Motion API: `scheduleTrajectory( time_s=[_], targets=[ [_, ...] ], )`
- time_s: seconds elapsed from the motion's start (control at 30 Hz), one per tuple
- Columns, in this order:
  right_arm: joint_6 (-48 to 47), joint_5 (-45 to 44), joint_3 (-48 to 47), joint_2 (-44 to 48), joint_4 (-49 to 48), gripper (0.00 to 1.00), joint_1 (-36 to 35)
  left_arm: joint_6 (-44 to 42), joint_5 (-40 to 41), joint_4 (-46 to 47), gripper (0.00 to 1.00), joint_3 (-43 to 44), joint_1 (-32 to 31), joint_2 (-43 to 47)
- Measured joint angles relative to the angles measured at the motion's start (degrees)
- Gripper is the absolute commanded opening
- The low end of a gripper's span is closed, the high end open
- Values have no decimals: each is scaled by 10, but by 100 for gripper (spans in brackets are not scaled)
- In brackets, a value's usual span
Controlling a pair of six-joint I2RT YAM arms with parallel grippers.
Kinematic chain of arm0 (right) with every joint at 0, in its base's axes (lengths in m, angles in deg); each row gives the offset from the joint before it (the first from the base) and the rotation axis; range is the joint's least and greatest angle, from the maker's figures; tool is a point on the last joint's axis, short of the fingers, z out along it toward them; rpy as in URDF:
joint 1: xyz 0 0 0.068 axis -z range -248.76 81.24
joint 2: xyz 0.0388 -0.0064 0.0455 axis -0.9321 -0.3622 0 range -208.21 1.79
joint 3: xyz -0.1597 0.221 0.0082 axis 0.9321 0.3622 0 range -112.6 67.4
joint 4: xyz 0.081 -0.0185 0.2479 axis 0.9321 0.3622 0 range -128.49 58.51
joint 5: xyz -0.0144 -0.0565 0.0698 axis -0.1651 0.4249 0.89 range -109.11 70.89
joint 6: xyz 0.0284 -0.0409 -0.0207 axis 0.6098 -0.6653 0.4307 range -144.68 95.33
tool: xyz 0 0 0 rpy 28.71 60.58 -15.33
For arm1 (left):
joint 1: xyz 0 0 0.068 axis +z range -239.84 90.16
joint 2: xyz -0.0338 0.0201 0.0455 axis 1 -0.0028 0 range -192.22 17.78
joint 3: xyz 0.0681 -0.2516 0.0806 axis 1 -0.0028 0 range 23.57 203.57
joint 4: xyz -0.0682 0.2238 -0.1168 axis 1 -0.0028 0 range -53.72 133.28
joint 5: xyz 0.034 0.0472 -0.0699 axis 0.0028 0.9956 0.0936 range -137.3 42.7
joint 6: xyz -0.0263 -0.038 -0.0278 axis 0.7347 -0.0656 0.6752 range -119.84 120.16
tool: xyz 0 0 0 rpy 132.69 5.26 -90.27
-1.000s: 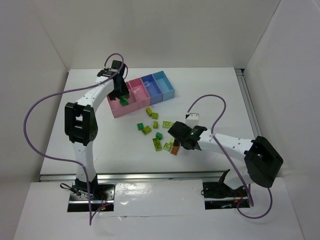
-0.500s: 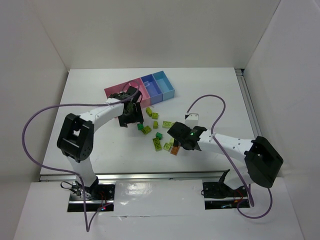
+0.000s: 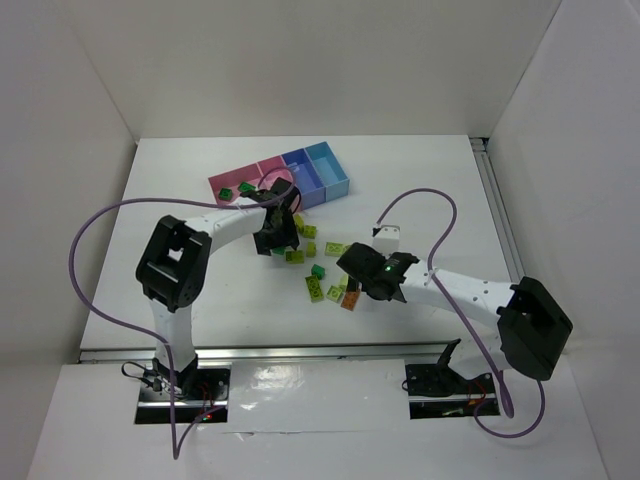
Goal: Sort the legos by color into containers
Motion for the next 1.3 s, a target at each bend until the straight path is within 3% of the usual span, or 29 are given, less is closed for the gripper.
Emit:
scheduleTrajectory(
  time_s=[0.4,0.57,0.73,0.93,1.1,1.3],
  targets=[
    [-32,31,33,41,-37,100,-5,-3,25,-4,75,0,0,-8],
    [-58,62,60,110,-76,99,-10,-15,42,-4,75,0,1,-8],
    [-71,64,60,102,-94,99,-10,-20,47,-3,71,-1,10,-8],
    [-74,64,53,80,-94,99,-11,-33,46,-3,58,-1,25,-9],
    [-73,63,14,55,-91,99,-11,-45,39,0,36,0,25,-21],
    [-94,56,-100,-64,-87,94,7,-59,38,1,20,8,25,-24]
  ],
)
